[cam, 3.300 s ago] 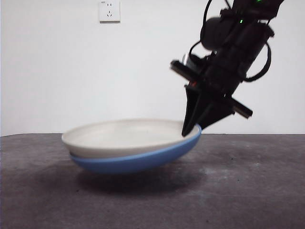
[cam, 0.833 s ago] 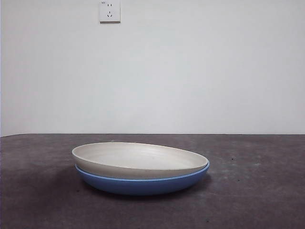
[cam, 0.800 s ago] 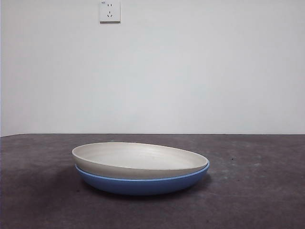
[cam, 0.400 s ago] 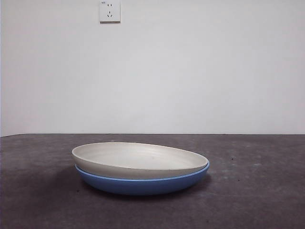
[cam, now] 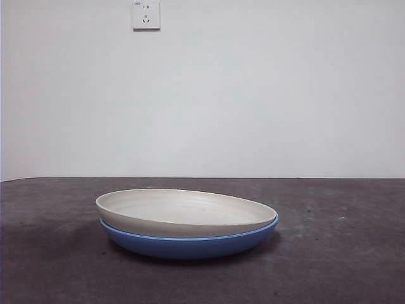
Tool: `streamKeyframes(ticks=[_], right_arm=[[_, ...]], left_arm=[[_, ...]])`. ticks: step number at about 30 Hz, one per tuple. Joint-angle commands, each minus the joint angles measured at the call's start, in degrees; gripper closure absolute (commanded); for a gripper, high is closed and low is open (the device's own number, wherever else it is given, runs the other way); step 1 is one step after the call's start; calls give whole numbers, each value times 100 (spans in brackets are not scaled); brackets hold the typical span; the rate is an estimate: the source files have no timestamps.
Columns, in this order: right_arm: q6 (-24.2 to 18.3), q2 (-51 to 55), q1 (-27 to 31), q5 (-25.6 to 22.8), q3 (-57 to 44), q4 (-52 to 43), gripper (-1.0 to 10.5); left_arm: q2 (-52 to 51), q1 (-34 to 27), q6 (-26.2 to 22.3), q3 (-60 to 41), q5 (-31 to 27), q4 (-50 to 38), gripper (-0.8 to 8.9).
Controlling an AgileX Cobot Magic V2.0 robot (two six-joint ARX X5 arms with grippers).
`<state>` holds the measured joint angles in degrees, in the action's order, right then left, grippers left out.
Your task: Pick up the white plate, put it on the blue plate, put it on desk
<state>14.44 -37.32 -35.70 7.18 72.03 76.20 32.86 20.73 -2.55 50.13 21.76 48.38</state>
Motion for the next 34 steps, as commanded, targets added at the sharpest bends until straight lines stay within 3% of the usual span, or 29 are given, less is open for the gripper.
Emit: streamKeyframes(ticks=[1,3,5,9,12,19,26,34], right_arm=[[52,-28,-55,-15,105,-42,916],[52,-28,-55,-15,105,-42,916],[52,-28,-55,-15,105,-42,916],[52,-28,-55,-15,105,-42,916],[52,-28,-55,-15,105,-44,916],[52,-28,-55,-15,105,-44,916],[52,-28,-55,-15,105,-55,916],[52,-28,-55,-15,105,-55,916]], left_arm=[[-601,-365,-105,-1191,-35,-1773,789],[-1003,-614,160,-1978,-74,-2835,789],[-1436,-844,476,-2796,-529,-3779,789],[-2245,-1097,1051,-4028,-1598,-4651,789],[-2741,-1231,1276,-4572,-2081,-4656,789],[-3270,-1521,1231,-4946,-2092,-4188,789],[-3268,-1537,516,-4946,-2096,-3779,789],[-3268,-1537,474,-4946,-2092,-3766,789]])
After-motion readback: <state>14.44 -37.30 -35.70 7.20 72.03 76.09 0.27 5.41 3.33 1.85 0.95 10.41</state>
